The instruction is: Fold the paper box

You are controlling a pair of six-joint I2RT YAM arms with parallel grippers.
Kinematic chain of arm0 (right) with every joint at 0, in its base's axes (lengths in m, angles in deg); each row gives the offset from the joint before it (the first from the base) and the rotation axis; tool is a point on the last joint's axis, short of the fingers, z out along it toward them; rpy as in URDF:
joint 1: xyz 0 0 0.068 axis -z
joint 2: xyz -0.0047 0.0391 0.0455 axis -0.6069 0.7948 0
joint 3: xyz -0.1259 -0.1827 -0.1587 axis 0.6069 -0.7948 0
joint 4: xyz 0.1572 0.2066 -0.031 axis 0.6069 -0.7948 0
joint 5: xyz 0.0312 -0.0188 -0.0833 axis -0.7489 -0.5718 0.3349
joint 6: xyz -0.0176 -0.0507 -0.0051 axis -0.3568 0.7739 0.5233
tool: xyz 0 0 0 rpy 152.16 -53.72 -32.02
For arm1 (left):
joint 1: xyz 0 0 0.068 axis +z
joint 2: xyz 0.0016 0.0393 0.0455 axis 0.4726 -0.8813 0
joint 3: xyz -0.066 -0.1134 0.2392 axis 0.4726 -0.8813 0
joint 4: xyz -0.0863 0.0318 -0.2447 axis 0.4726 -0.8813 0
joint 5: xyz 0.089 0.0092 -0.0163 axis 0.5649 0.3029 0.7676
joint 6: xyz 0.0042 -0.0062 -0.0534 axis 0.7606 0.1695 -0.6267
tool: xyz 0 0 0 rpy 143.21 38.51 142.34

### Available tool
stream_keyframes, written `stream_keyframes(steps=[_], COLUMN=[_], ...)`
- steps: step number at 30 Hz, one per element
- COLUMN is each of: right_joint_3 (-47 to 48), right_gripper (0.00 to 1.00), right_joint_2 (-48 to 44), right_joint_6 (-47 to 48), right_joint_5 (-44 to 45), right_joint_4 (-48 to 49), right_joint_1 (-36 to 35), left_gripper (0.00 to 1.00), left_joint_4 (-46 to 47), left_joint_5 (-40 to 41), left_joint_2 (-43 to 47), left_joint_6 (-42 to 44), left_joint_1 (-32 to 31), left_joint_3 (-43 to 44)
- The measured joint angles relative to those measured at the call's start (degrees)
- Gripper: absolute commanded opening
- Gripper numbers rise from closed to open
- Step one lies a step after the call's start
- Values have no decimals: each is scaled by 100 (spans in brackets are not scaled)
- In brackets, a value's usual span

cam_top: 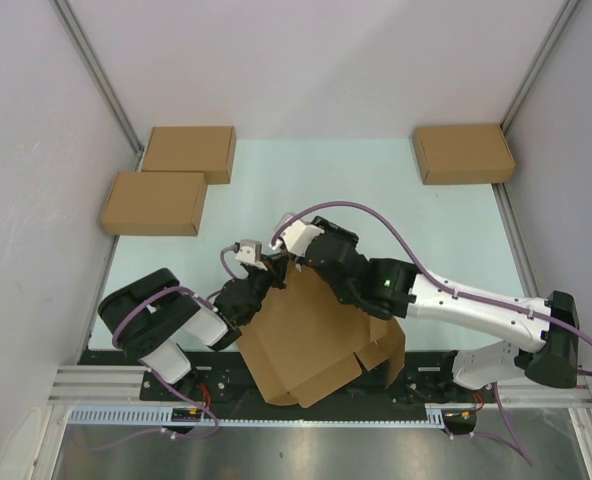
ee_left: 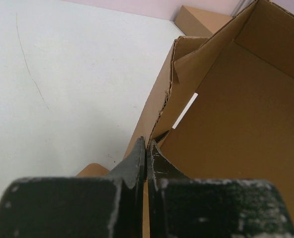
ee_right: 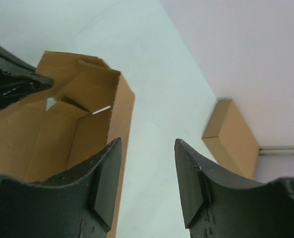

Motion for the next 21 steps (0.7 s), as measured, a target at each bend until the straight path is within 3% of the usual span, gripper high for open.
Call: stream_keyframes(steps=[5,12,21], right_joint_3=[0,0,0], right_gripper=[50,50,50], right_joint_2=[-31,-310,-166], right_joint_6=[-450,-1252,-1775], right_joint_5=[-549,-1635,-2680], right_joint_4=[-280,-415,-323], right_joint_1=[258,1397,1759], left_gripper=[0,0,0], left_joint_4=[-4,-4,-31], left_joint_5=[35,39,42], left_joint_2=[0,0,0], left_joint_6=[11,39,44], left_joint_1=[-17,-28,-72], left_joint_3=[4,4,15])
